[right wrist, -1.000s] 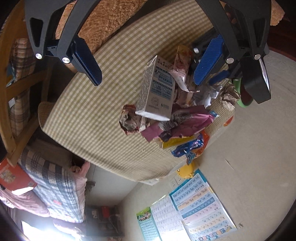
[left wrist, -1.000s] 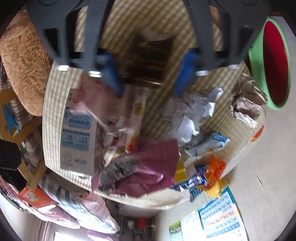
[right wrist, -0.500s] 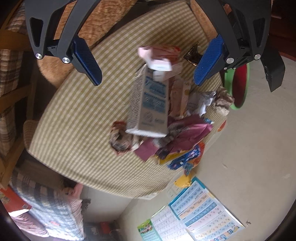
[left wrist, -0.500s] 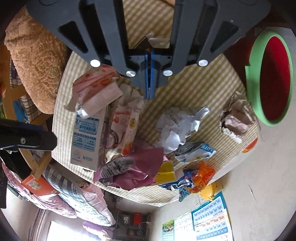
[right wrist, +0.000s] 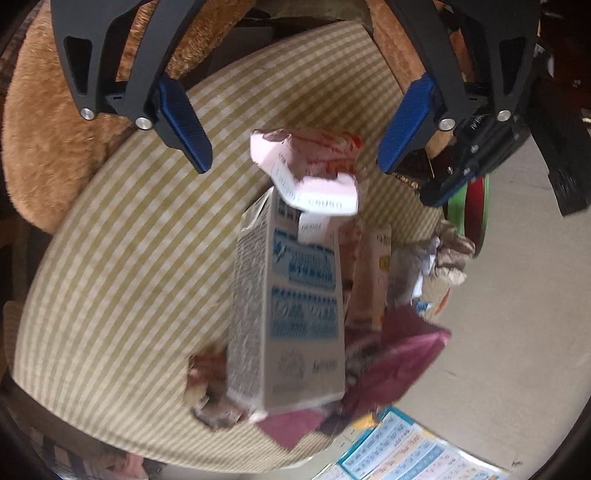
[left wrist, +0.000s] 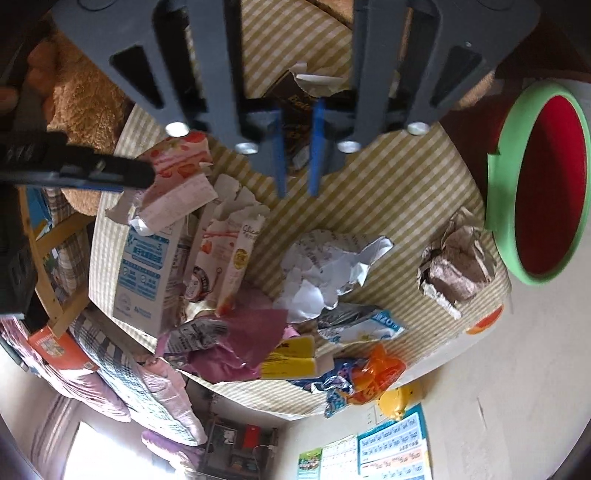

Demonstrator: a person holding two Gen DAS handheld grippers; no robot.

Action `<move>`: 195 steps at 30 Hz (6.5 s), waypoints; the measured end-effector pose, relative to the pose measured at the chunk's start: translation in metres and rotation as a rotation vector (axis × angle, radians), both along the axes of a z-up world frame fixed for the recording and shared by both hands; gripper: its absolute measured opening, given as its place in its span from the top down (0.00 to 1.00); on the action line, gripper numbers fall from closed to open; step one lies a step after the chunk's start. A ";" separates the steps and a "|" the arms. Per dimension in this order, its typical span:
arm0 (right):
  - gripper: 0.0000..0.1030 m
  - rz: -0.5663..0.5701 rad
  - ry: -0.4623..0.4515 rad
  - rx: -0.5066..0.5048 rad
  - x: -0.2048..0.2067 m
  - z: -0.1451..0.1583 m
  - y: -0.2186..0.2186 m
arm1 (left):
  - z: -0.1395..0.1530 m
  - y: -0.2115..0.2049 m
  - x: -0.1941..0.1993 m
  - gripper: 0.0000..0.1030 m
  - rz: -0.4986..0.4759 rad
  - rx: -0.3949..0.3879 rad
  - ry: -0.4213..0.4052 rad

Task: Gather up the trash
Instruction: 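Grasp the brown cigarette box with the left gripper while the right gripper grasps a pink-white wrapper, then carry both items over the green bucket and open both grippers to drop them, then grasp the white milk carton with the right gripper, then grasp the crumpled brown paper ball with the left gripper, then carry the paper ball and milk carton over the bucket and release both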

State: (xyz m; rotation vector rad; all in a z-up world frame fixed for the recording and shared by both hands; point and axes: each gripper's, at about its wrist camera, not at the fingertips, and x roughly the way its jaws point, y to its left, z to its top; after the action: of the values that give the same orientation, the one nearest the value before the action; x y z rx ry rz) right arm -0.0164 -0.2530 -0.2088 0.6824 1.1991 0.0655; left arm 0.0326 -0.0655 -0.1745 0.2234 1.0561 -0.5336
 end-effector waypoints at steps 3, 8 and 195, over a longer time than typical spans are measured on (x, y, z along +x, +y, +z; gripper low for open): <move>0.57 0.030 -0.009 0.019 0.001 0.001 0.006 | -0.014 0.006 0.005 0.64 0.039 0.015 0.061; 0.74 0.034 -0.024 0.025 -0.008 0.008 0.001 | -0.029 0.020 0.012 0.46 0.108 -0.016 0.158; 0.42 0.060 -0.105 -0.099 0.004 0.019 0.027 | 0.030 0.088 0.046 0.65 0.381 0.007 -0.088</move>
State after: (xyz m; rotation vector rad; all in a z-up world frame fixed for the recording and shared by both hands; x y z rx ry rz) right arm -0.0126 -0.2260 -0.1900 0.5498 1.1147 0.0902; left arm 0.0783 0.0226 -0.1448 0.0477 0.9843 -0.1750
